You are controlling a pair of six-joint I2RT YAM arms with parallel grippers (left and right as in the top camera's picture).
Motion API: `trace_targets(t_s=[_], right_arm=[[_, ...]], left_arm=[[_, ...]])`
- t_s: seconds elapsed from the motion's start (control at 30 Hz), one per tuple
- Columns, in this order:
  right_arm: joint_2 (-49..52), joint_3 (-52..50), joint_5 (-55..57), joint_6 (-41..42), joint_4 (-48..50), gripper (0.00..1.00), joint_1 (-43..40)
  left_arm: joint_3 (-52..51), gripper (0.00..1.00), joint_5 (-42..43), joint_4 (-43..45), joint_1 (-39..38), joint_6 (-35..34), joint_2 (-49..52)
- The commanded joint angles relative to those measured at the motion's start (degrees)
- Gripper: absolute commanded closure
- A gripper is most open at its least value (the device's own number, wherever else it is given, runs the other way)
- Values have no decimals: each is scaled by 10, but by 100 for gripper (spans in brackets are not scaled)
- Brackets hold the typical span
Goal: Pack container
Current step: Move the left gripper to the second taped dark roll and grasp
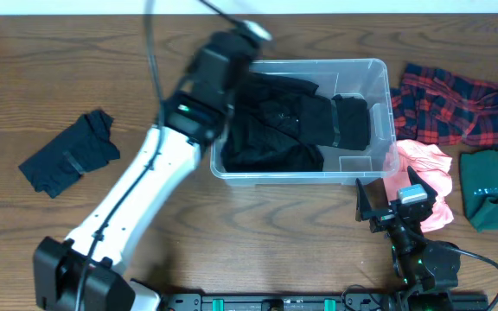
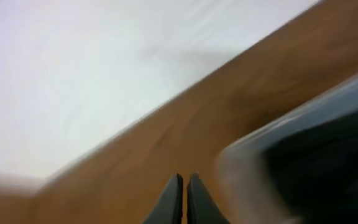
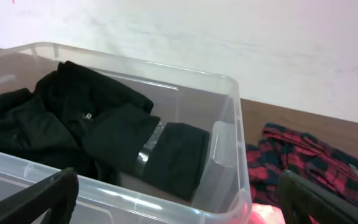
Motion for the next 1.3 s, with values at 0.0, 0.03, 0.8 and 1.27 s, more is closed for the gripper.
trace_targets(t_s=[0.0,0.03,0.8,1.27], right_arm=[[-3,-1,3,-5,-2,1,-6],[-3,-1,3,-5,-2,1,-6],[-3,-1,3,-5,-2,1,-6],[-3,-1,3,-5,-2,1,-6]], left_arm=[[2,94,-106,-46,71,-128,-8],[2,94,-102,-64,92,-156,-7],[-12,12,28,-172,401,-397,150],[-13,1,32,-158,401,-397,271]])
